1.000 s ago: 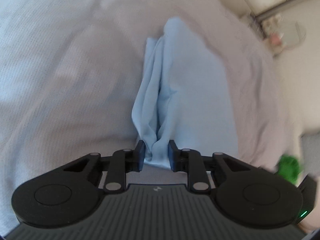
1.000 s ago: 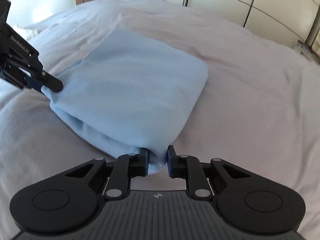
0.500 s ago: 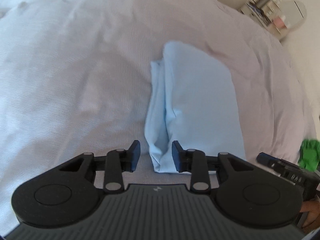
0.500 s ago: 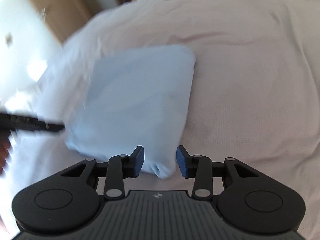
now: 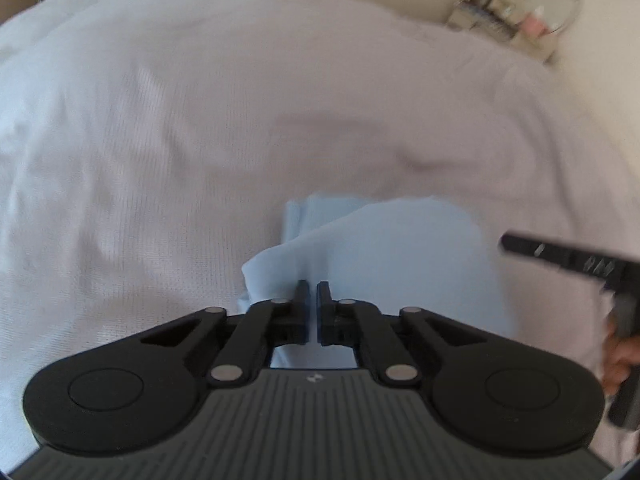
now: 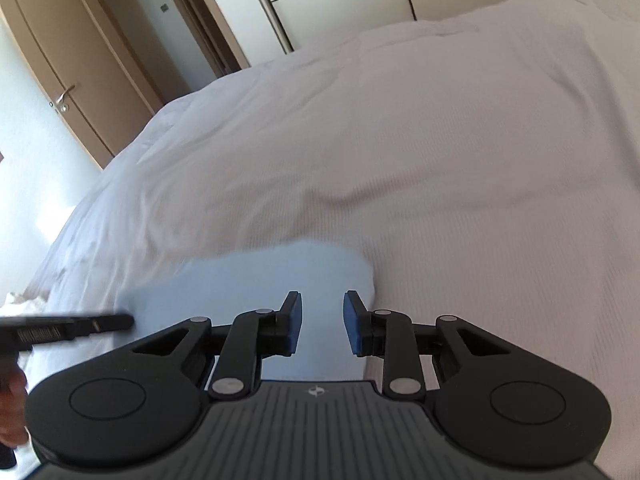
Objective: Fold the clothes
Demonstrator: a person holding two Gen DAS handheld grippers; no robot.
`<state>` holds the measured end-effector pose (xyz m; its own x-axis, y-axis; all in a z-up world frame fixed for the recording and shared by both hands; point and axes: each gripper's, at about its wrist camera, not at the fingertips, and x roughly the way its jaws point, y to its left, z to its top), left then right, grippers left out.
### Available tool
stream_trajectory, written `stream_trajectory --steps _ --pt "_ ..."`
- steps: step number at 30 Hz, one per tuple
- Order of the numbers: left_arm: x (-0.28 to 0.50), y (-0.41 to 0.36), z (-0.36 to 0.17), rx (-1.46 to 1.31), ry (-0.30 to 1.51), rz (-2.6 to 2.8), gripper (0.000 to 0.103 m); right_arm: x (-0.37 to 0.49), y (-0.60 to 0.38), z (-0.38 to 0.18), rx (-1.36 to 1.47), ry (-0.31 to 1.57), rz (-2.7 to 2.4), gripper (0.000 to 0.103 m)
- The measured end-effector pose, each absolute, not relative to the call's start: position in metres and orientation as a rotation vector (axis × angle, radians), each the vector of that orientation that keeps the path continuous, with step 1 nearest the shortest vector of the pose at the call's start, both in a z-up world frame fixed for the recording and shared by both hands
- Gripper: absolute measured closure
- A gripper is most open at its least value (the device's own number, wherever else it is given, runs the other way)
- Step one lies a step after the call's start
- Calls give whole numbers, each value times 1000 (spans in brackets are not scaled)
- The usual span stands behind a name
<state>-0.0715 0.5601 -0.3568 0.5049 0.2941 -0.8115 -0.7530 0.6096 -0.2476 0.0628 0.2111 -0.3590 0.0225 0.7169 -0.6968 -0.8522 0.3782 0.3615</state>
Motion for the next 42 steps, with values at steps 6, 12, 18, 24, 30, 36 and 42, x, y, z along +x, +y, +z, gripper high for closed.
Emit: stream_trajectory --steps 6,12,18,24,30,36,42 --pt "-68 571 -389 -695 805 694 100 64 254 -408 -378 986 1197 74" --pt "-69 568 -389 -710 805 682 100 63 256 -408 -405 991 1180 73" --pt "-58 573 -391 -762 811 725 100 58 262 -403 -436 989 1166 74" --pt "-70 555 -354 -724 799 745 100 54 242 -380 -374 986 1137 63" --pt "-111 496 -312 -609 795 700 99 16 161 -349 -264 1018 1168 62" --pt "-126 442 -328 -557 873 640 97 -49 102 -356 -331 1019 1198 62" --pt "-115 438 -358 -587 968 749 88 -65 115 -378 -489 997 1195 61"
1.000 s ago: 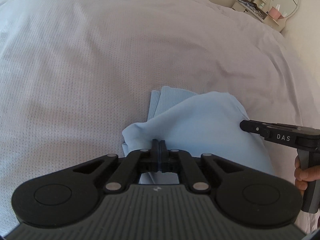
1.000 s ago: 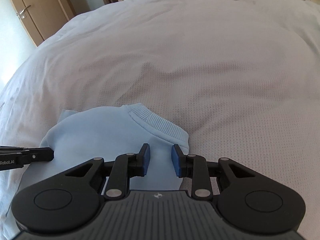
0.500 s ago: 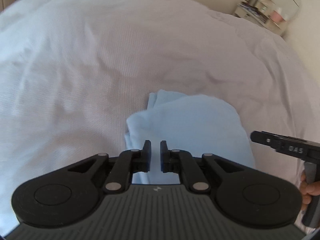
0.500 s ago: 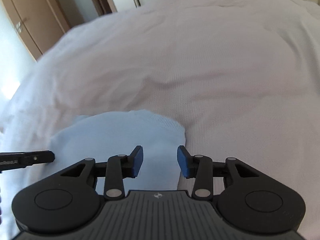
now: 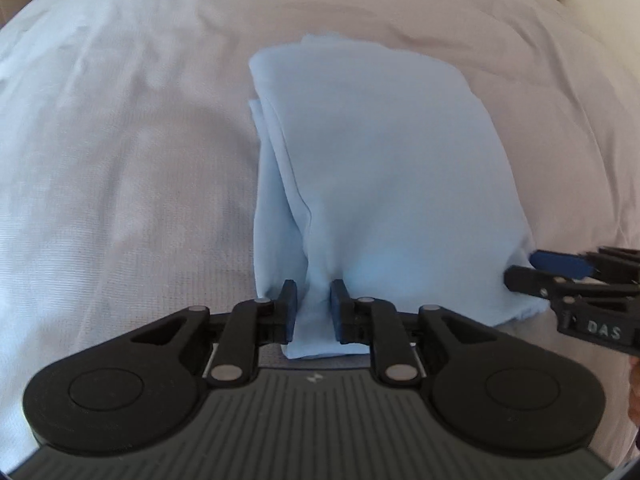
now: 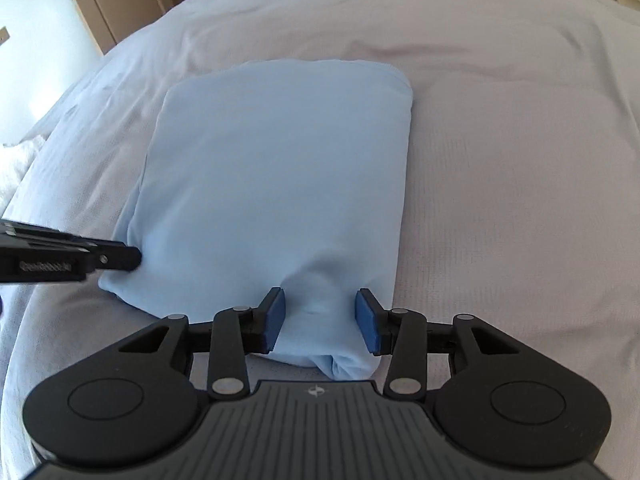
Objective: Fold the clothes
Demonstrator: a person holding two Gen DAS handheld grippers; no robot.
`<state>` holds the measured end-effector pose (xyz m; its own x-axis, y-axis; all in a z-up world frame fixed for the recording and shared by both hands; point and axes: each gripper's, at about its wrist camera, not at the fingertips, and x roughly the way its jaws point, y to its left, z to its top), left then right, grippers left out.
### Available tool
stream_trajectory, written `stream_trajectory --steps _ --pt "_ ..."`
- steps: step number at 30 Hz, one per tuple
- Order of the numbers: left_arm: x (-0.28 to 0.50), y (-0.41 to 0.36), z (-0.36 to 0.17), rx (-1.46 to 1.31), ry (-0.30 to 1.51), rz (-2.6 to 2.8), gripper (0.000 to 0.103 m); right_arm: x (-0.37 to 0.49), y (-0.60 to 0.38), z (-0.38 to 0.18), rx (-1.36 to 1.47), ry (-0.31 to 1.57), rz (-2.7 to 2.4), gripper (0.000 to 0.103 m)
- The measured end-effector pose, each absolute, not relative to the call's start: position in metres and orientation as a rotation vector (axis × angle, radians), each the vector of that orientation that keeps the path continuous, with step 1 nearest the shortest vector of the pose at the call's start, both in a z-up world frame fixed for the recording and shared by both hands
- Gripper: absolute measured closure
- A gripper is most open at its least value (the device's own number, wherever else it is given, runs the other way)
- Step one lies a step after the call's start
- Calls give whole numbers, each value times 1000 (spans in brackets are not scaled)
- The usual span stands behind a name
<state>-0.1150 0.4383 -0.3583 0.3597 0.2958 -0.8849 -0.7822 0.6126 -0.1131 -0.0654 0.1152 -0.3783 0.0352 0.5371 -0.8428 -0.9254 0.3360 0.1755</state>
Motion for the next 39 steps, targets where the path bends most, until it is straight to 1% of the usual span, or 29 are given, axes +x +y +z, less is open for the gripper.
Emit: stream_trajectory --steps 5,7,9,11,16,17,18,19,22,23,24,25,26,28,31,34,39 --pt "-116 418 -324 -553 915 759 88 -65 97 -342 -413 960 1185 61" --pt "-113 412 -329 -547 946 762 88 -66 94 -352 -435 994 1183 61" --pt "-104 415 -348 -560 1050 806 88 -67 96 -367 -476 1028 1185 61" --pt "-95 418 -362 -574 1138 858 88 -71 100 -380 -525 1029 1201 54" --pt "-86 411 -337 -591 1166 946 85 -61 95 -369 -488 1065 1214 54" --pt "-85 407 -331 -601 1170 956 84 -59 90 -366 -469 1080 1206 53" --pt "-84 403 -326 -605 1175 965 81 -57 86 -362 -450 1099 1200 53" --pt "-83 399 -320 -609 1181 972 78 -55 82 -360 -432 1124 1195 51" --pt "-78 385 -309 -611 1183 990 75 -52 71 -353 -402 1174 1184 43" --pt "-77 383 -308 -617 1186 988 73 -52 68 -351 -402 1182 1182 41" --pt "-76 381 -307 -623 1189 987 70 -51 66 -349 -403 1190 1178 40" --pt "-74 377 -306 -624 1190 984 68 -50 64 -347 -402 1198 1171 36" --pt "-75 373 -305 -623 1192 980 67 -49 62 -346 -394 1206 1168 33" --pt "-74 371 -306 -619 1197 967 66 -47 59 -344 -376 1220 1155 30" --pt "-74 370 -308 -615 1207 944 63 -48 58 -343 -361 1237 1119 28" --pt "-77 372 -310 -600 1220 919 63 -51 60 -345 -351 1249 1077 24" --pt "-90 382 -309 -597 1221 867 62 -64 62 -347 -337 1259 1016 24"
